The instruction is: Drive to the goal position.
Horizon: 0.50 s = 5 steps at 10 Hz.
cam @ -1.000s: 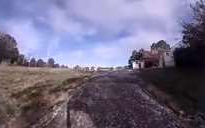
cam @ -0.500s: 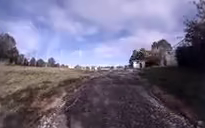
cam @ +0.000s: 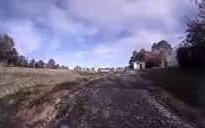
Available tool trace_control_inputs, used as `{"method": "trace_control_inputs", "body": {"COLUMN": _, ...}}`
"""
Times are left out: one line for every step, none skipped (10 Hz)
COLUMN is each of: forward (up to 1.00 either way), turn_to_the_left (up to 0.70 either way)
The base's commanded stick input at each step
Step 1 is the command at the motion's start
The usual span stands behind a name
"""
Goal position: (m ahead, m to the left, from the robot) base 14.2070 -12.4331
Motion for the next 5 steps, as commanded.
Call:
{"method": "trace_control_inputs", "body": {"forward": 0.7, "turn_to_the_left": -0.14}}
{"method": "trace_control_inputs", "body": {"forward": 0.7, "turn_to_the_left": -0.14}}
{"method": "trace_control_inputs", "body": {"forward": 0.7, "turn_to_the_left": -0.14}}
{"method": "trace_control_inputs", "body": {"forward": 0.7, "turn_to_the_left": -0.14}}
{"method": "trace_control_inputs", "body": {"forward": 0.7, "turn_to_the_left": -0.12}}
